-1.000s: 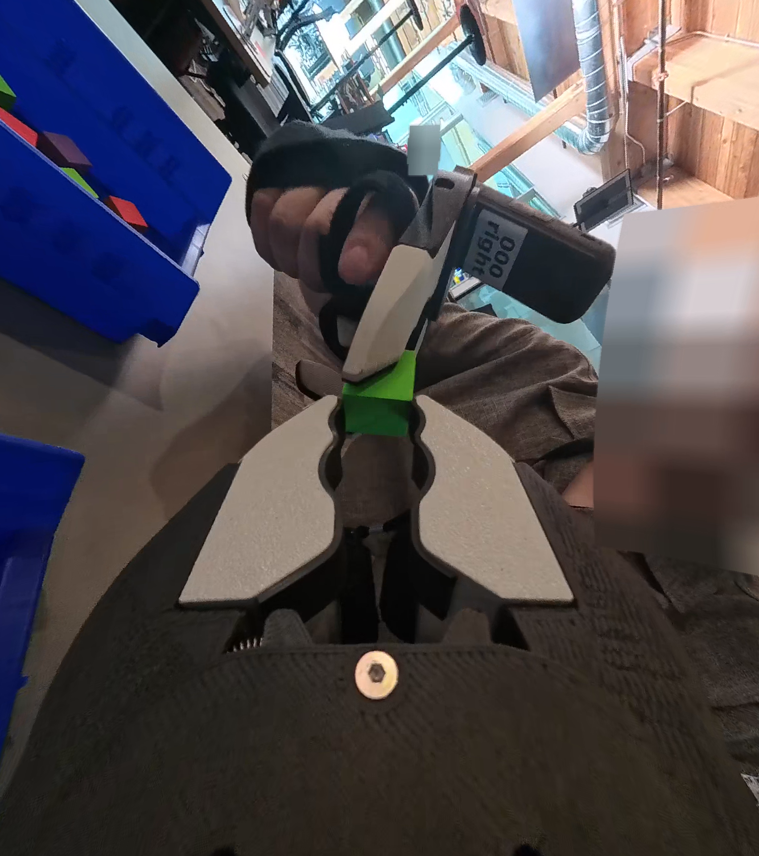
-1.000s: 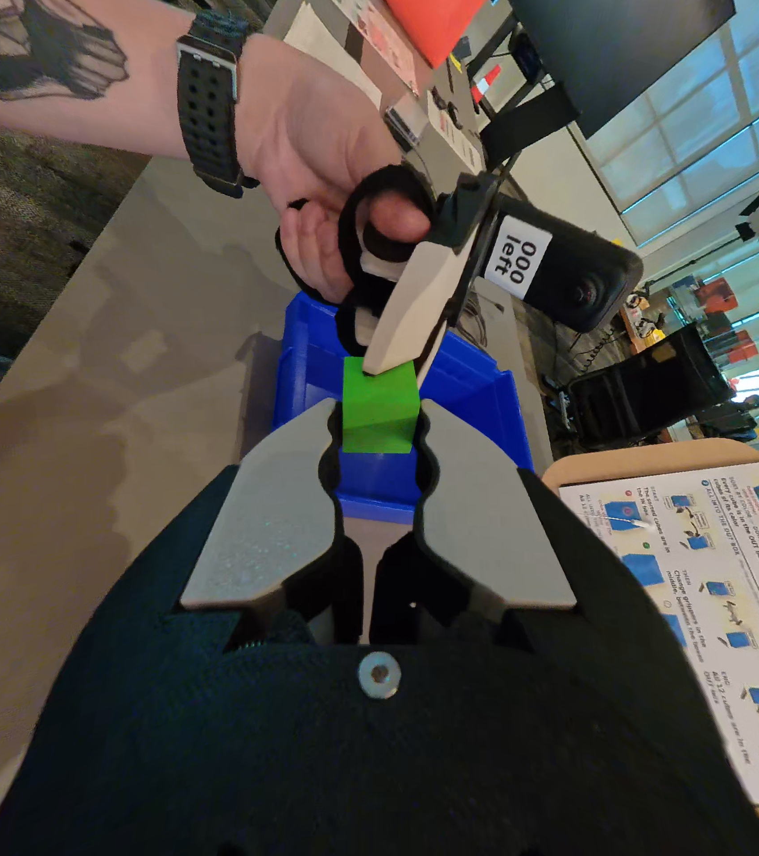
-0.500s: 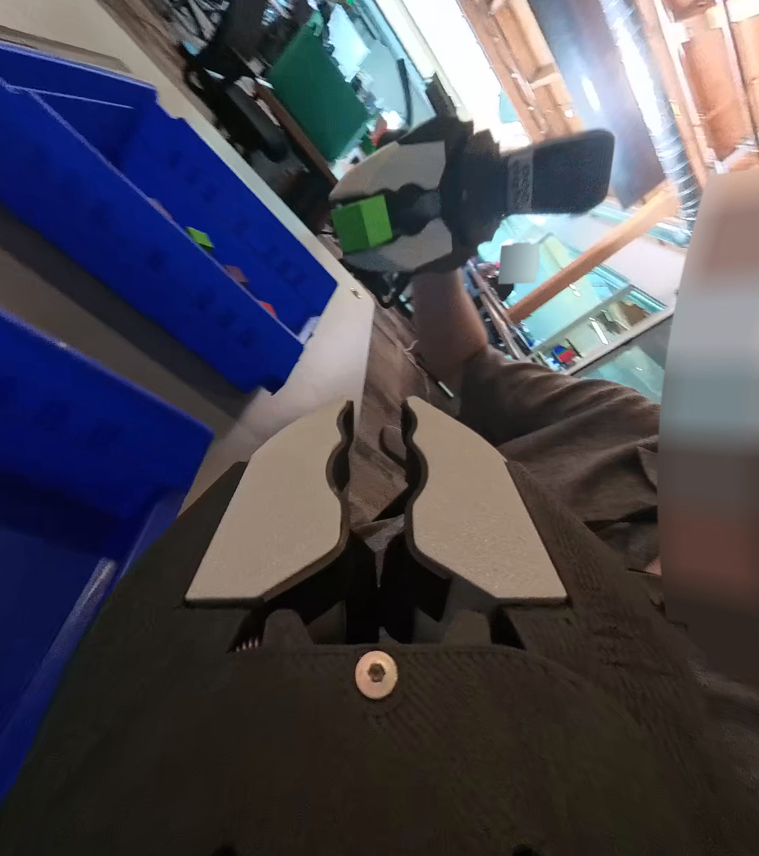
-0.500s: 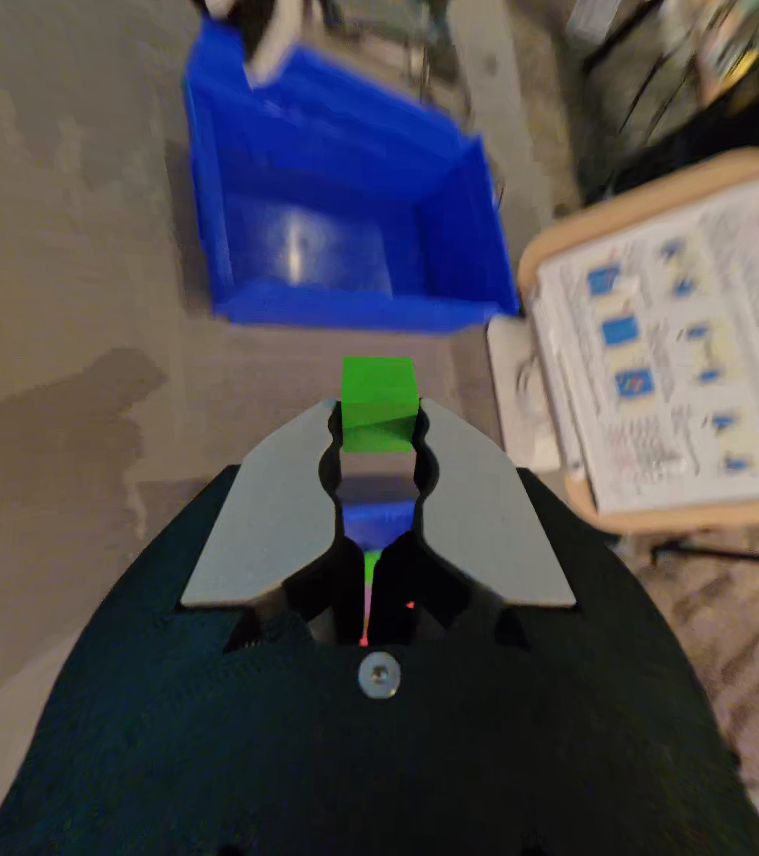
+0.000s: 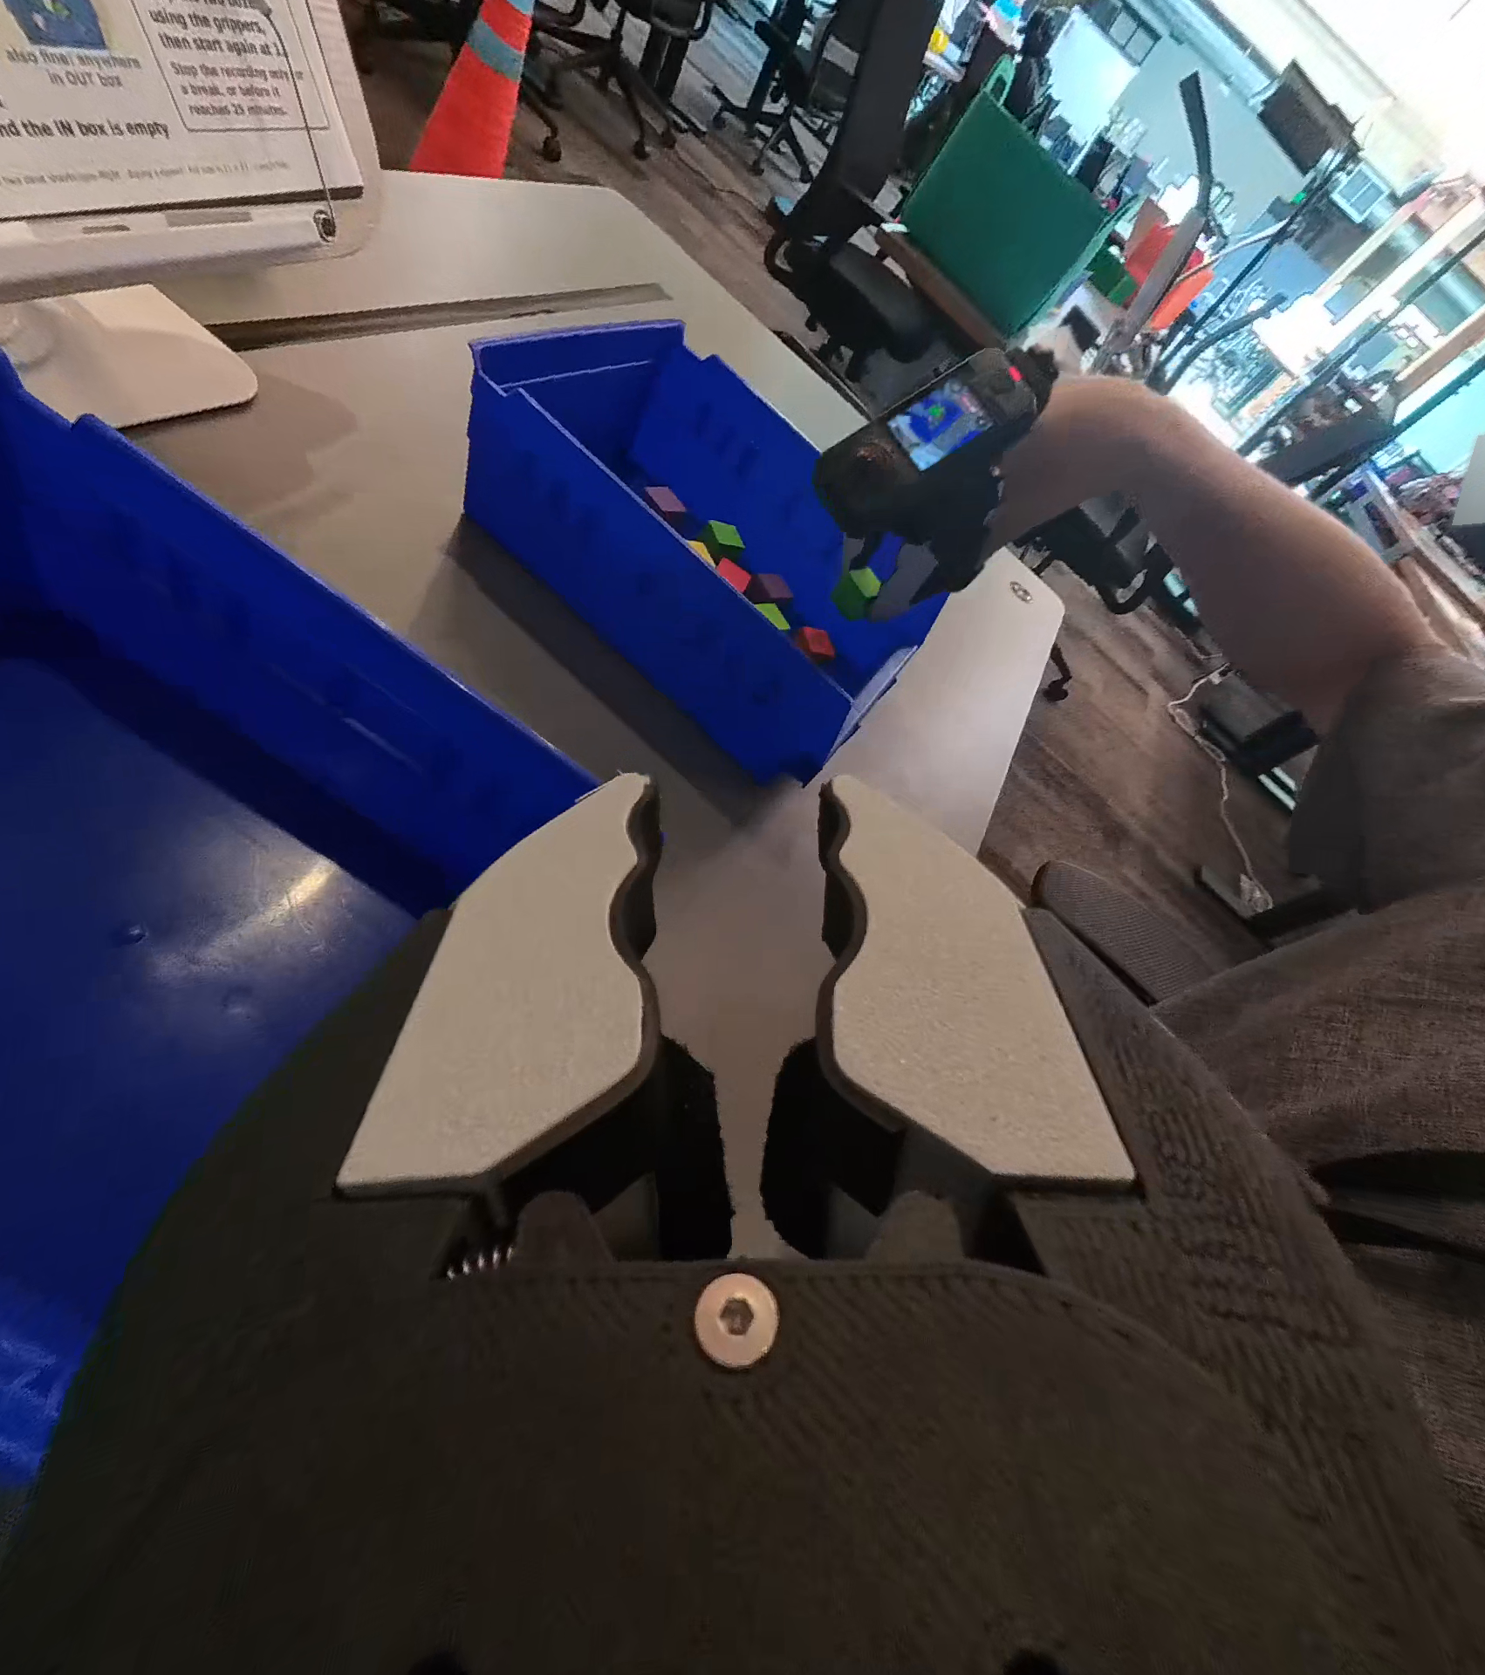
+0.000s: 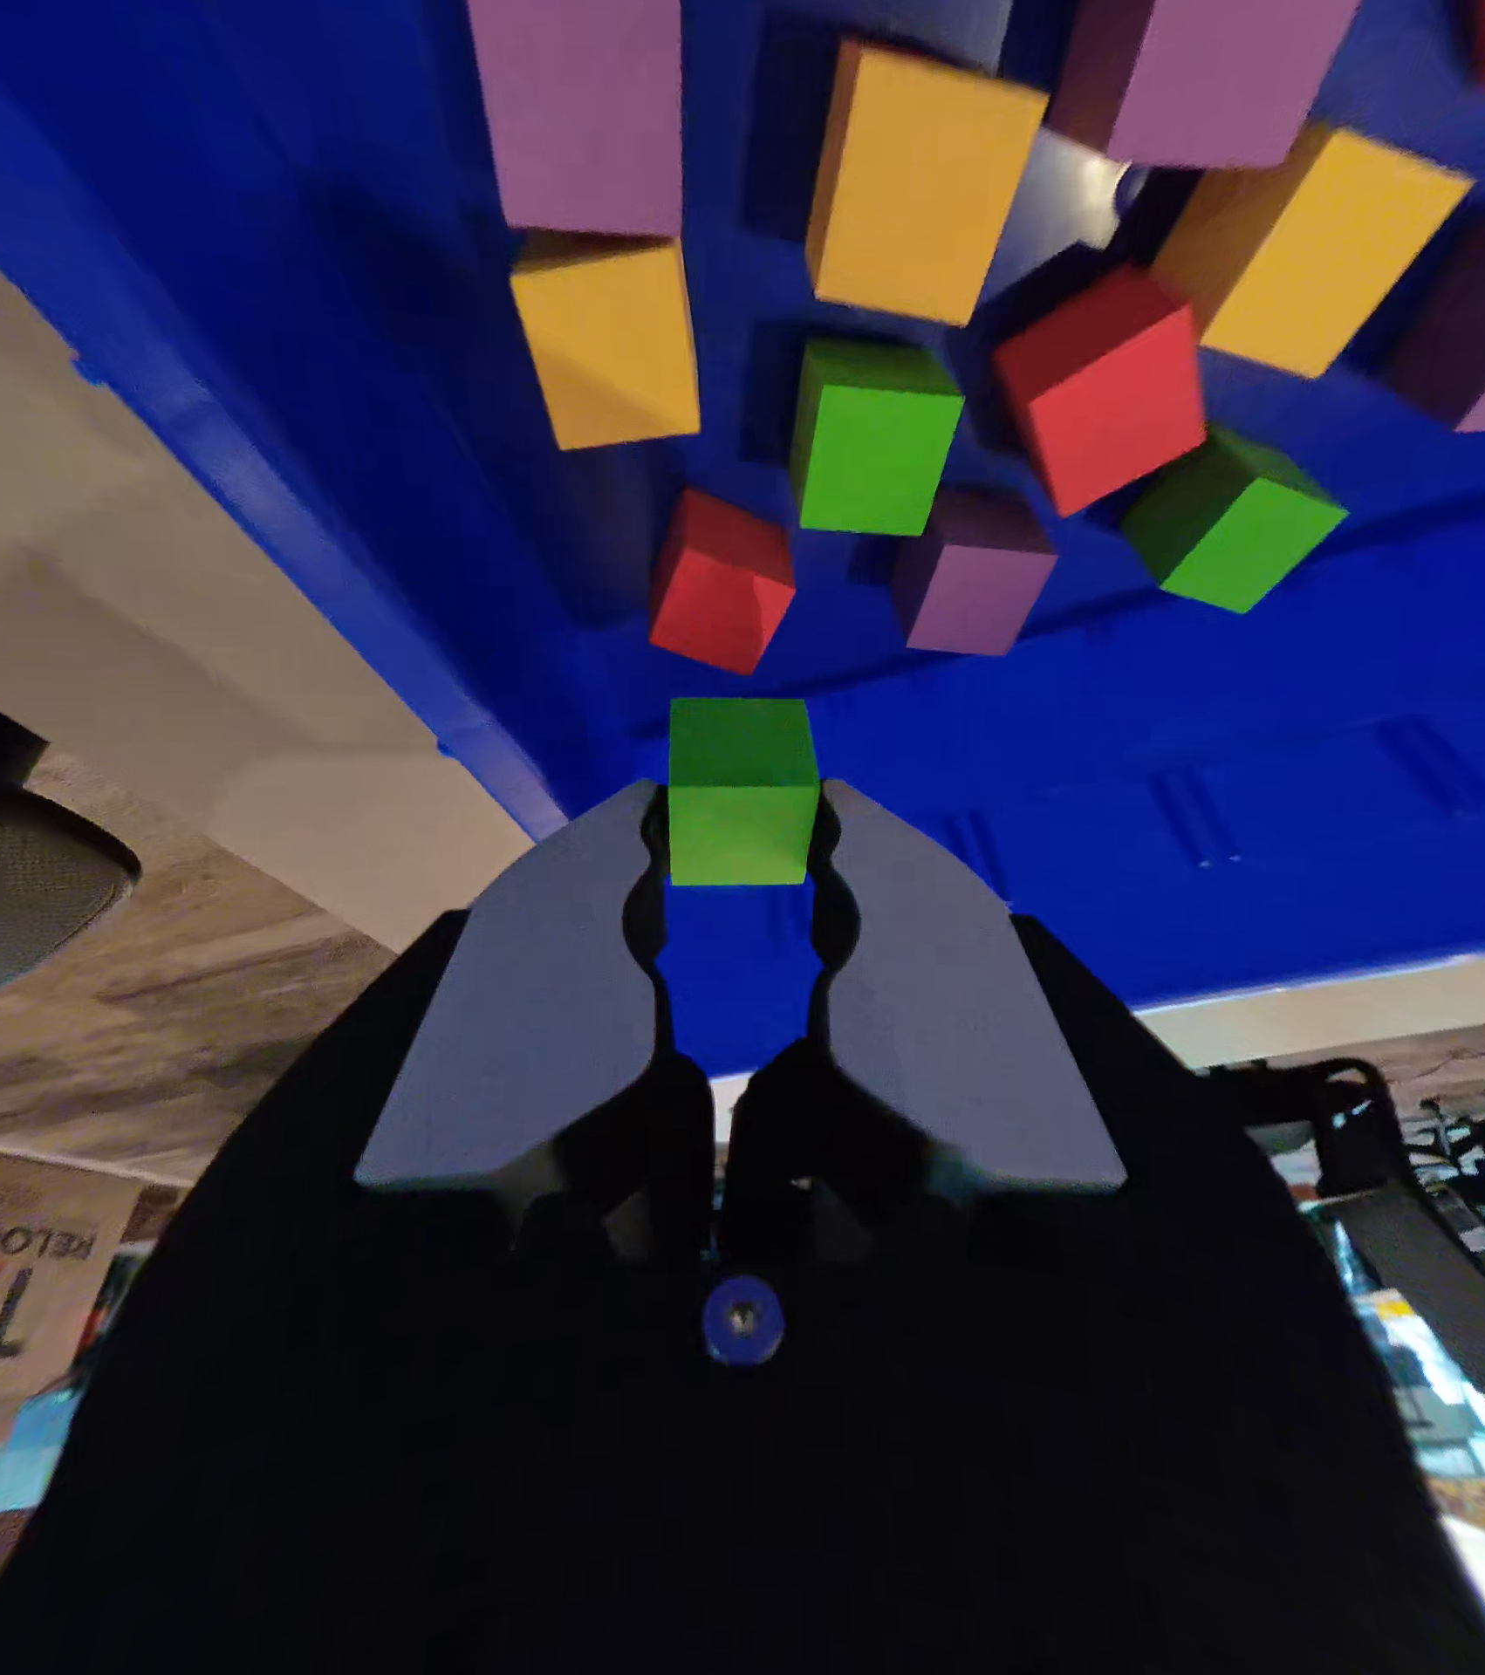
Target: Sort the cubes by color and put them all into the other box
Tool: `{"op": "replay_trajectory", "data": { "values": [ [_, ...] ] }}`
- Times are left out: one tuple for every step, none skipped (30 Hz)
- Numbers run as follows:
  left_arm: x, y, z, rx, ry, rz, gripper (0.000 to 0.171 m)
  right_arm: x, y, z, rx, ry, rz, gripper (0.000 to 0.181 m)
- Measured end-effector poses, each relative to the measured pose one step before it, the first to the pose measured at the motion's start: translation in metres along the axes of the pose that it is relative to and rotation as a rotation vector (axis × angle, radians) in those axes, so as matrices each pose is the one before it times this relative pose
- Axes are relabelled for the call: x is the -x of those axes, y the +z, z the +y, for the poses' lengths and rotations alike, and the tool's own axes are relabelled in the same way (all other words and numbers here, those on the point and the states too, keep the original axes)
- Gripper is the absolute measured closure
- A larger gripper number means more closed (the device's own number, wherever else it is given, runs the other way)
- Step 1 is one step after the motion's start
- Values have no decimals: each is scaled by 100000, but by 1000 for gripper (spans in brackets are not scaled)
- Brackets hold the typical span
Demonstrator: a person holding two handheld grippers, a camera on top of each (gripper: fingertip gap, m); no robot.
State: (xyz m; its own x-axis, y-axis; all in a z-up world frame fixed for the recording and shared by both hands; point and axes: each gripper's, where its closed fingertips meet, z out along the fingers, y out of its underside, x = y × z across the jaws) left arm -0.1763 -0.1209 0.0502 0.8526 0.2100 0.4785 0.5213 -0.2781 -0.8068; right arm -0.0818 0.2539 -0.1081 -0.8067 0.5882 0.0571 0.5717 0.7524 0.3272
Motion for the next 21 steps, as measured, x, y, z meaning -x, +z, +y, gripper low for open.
{"op": "replay_trajectory", "data": {
  "values": [
    [-18, -197, 30, 219, 610, -635, 138, 97, 392, 187, 1769, 766, -937, 152],
    [36, -287, -62, -426, 347, -633, 138, 230, 390, 92, 952, 811, -1609, 152],
    [64, -364, -143, -1009, 99, -573, 138, 305, 399, 237, 1670, 995, -1999, 152],
    [141, -425, -191, -1463, -150, -619, 138, 179, 377, 341, 2301, 1237, -1100, 152],
    [165, -432, -209, -1562, -240, -626, 138, 98, 351, 290, 2144, 1551, -757, 152],
    [179, -403, -206, -1427, -331, -545, 138, 43, 303, 204, 1676, 1478, -722, 152],
    [157, -351, -189, -1340, -487, -427, 138, -92, 236, 20, 569, 983, -97, 152],
    [91, -282, -157, -1118, -314, -212, 138, -192, 199, -228, -1114, 750, 317, 152],
    [39, -214, -86, -635, -23, -148, 138, 19, 196, -226, -1248, 811, -1265, 152],
    [12, -159, -36, -184, 114, -353, 138, 48, 236, -134, -831, 917, -1353, 152],
    [-16, -124, -9, 17, 298, -447, 138, 32, 245, -106, -646, 753, -1009, 152],
    [-60, -97, -19, -68, 416, -327, 137, 162, 266, -52, -310, 496, -1616, 152],
    [-88, -86, -53, -263, 370, -168, 138, 63, 226, -62, -284, 318, -763, 152],
    [-78, -70, -47, -244, 289, -113, 138, 42, 152, -90, -564, 333, -373, 152],
    [-48, -38, -11, 15, 245, -147, 138, 74, 98, -114, -650, 428, -614, 152],
    [-17, -31, -1, 47, 171, -226, 138, -27, 51, -153, -1004, 130, 171, 152],
    [-18, -15, -18, -36, 149, -177, 138, -14, 24, -204, -1297, 225, 24, 152],
    [1, 2, -13, 5, 96, -106, 138, -11, 20, -232, -1351, 273, -128, 152],
    [0, 14, -6, 13, 63, -110, 138, -165, -11, -284, -1795, 224, 819, 152],
    [-4, 14, -18, -54, 105, -151, 137, -83, -22, -280, -1844, 150, 199, 152],
    [-1, 14, 0, 60, 157, -230, 138, 8, -41, -302, -2009, 325, -461, 152]
  ]
}}
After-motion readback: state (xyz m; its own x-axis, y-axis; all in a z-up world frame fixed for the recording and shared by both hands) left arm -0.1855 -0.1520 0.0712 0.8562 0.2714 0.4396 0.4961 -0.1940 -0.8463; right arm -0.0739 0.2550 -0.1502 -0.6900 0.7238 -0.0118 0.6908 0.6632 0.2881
